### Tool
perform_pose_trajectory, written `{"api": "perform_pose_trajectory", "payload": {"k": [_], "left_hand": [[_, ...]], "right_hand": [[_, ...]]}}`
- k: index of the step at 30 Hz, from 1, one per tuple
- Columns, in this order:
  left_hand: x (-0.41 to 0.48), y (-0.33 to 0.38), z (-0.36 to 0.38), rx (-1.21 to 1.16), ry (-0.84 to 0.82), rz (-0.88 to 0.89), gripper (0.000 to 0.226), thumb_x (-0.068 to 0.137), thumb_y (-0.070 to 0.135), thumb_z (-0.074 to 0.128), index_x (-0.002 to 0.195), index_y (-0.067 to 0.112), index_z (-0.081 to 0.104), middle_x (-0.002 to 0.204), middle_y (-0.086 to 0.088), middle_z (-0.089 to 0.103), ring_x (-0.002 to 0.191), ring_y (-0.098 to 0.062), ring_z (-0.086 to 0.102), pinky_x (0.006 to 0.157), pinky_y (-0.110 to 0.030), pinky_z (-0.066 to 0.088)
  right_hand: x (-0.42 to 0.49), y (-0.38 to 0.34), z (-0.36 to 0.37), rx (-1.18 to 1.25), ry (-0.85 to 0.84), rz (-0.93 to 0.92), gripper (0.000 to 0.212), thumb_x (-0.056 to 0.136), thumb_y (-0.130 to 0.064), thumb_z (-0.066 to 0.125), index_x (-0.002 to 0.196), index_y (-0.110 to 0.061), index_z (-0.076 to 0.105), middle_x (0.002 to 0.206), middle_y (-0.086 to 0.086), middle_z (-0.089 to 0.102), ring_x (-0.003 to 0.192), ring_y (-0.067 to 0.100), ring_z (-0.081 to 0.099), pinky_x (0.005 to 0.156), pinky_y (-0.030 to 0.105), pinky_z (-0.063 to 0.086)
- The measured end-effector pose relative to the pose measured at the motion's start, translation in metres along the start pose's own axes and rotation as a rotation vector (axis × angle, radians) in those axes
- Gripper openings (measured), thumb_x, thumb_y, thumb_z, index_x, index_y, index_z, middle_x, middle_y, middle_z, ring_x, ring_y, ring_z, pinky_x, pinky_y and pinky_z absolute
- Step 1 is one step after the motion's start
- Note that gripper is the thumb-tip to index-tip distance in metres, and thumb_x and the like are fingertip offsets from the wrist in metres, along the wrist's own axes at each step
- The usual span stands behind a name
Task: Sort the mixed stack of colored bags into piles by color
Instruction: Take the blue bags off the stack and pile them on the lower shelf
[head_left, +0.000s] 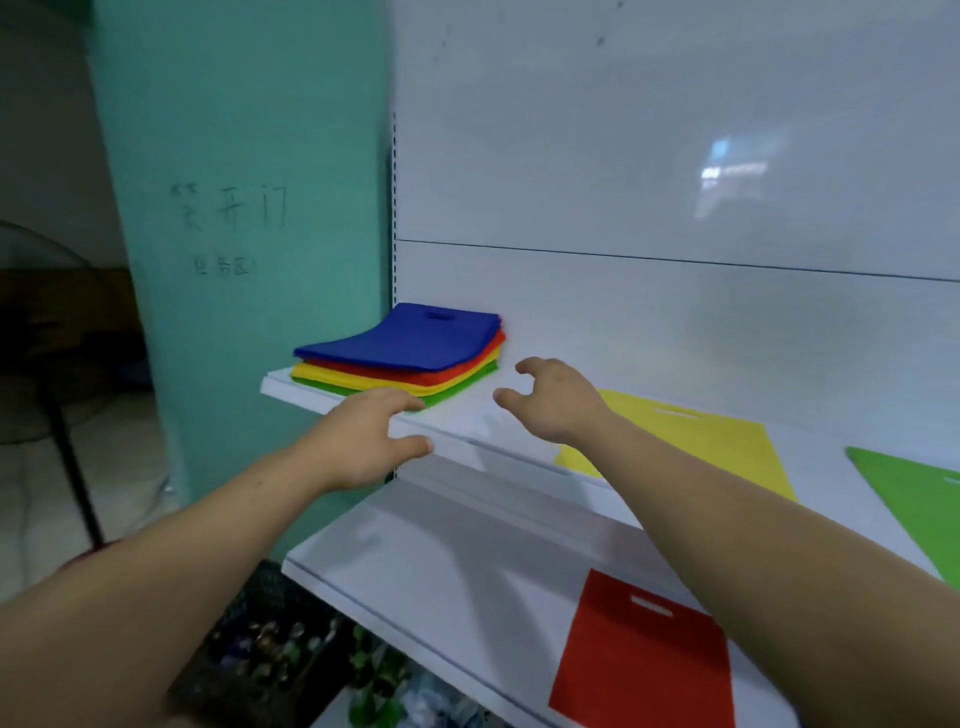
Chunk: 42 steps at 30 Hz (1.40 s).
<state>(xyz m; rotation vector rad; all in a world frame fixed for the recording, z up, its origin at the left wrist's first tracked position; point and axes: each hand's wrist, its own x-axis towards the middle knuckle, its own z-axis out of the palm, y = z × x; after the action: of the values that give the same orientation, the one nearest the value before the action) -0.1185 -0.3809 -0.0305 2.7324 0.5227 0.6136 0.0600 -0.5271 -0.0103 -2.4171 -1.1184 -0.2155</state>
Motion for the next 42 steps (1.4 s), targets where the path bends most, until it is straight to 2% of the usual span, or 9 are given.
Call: {"api": "perform_pose_trajectory", "payload": {"k": [11, 19, 22, 27, 29, 32, 36, 39, 42], "left_hand": [[0.106, -0.131, -0.022, 0.008, 0.106, -0.18, 0.058, 0.086, 0.045, 0.062, 0.135, 0.017, 0.049, 0.145, -0.004, 0.041, 0.134, -0.018, 0.036, 0.111, -0.03, 0.026], [0.206, -0.229, -0.018, -0.078, 0.007, -0.158, 0.056, 0.088, 0.054, 0.052, 0.131, 0.017, 0.054, 0.136, -0.003, 0.051, 0.124, -0.021, 0.048, 0.105, -0.037, 0.037], [0.249, -0.26, -0.014, -0.077, -0.074, -0.1, 0.05, 0.094, 0.049, 0.043, 0.129, 0.015, 0.057, 0.131, -0.006, 0.054, 0.121, -0.023, 0.049, 0.101, -0.033, 0.035], [0.293, -0.293, -0.005, -0.135, -0.276, -0.086, 0.052, 0.091, 0.044, 0.056, 0.136, 0.02, 0.05, 0.143, -0.003, 0.046, 0.129, -0.021, 0.043, 0.105, -0.027, 0.03], [0.301, -0.299, -0.006, -0.121, -0.322, -0.039, 0.063, 0.085, 0.049, 0.06, 0.14, 0.023, 0.044, 0.148, -0.002, 0.039, 0.133, -0.021, 0.039, 0.109, -0.029, 0.028], [0.306, -0.295, -0.007, -0.04, -0.377, 0.072, 0.072, 0.084, 0.053, 0.059, 0.146, 0.025, 0.034, 0.158, -0.003, 0.016, 0.144, -0.021, 0.019, 0.117, -0.031, 0.015], [0.306, -0.291, -0.005, -0.07, -0.438, 0.088, 0.073, 0.08, 0.061, 0.059, 0.142, 0.026, 0.04, 0.154, -0.002, 0.028, 0.139, -0.019, 0.03, 0.113, -0.032, 0.023], [0.304, -0.29, -0.009, -0.06, -0.431, 0.074, 0.091, 0.058, 0.072, 0.053, 0.138, 0.03, 0.045, 0.149, -0.004, 0.037, 0.135, -0.02, 0.036, 0.112, -0.035, 0.029], [0.297, -0.286, -0.016, -0.085, -0.41, 0.084, 0.1, 0.049, 0.072, 0.053, 0.141, 0.034, 0.039, 0.148, -0.003, 0.038, 0.135, -0.021, 0.036, 0.111, -0.035, 0.031]], "right_hand": [[0.151, -0.036, 0.071, 0.094, -0.036, -0.005, 0.065, 0.09, -0.05, 0.052, 0.141, -0.011, 0.041, 0.142, 0.01, 0.045, 0.125, 0.027, 0.047, 0.097, 0.034, 0.039], [0.226, -0.051, 0.118, 0.127, 0.03, 0.263, 0.064, 0.093, -0.048, 0.051, 0.139, -0.005, 0.037, 0.136, 0.014, 0.048, 0.119, 0.031, 0.049, 0.093, 0.035, 0.041], [0.252, -0.054, 0.129, 0.143, 0.062, 0.398, 0.064, 0.093, -0.049, 0.051, 0.135, -0.003, 0.037, 0.132, 0.014, 0.051, 0.116, 0.03, 0.051, 0.087, 0.034, 0.041], [0.275, -0.056, 0.136, 0.162, 0.105, 0.636, 0.071, 0.086, -0.049, 0.063, 0.136, -0.005, 0.036, 0.133, 0.015, 0.043, 0.12, 0.031, 0.046, 0.097, 0.041, 0.045], [0.277, -0.058, 0.135, 0.187, 0.099, 0.68, 0.06, 0.085, -0.038, 0.069, 0.128, -0.006, 0.041, 0.126, 0.012, 0.05, 0.116, 0.031, 0.049, 0.097, 0.042, 0.046], [0.275, -0.062, 0.13, 0.241, 0.152, 0.722, 0.051, 0.087, -0.018, 0.068, 0.128, -0.006, 0.041, 0.118, 0.011, 0.052, 0.112, 0.03, 0.052, 0.092, 0.039, 0.047], [0.266, -0.071, 0.13, 0.004, 0.201, 0.625, 0.059, 0.091, -0.008, 0.051, 0.144, -0.014, 0.026, 0.122, 0.012, 0.052, 0.1, 0.03, 0.053, 0.074, 0.034, 0.043], [0.254, -0.083, 0.13, -0.026, 0.384, 0.423, 0.049, 0.098, -0.011, 0.039, 0.145, -0.019, 0.03, 0.136, 0.009, 0.043, 0.112, 0.03, 0.051, 0.083, 0.032, 0.04], [0.235, -0.099, 0.121, 0.103, 0.611, 0.241, 0.04, 0.101, -0.012, 0.039, 0.14, -0.018, 0.04, 0.134, 0.005, 0.045, 0.116, 0.021, 0.048, 0.09, 0.018, 0.035]]}}
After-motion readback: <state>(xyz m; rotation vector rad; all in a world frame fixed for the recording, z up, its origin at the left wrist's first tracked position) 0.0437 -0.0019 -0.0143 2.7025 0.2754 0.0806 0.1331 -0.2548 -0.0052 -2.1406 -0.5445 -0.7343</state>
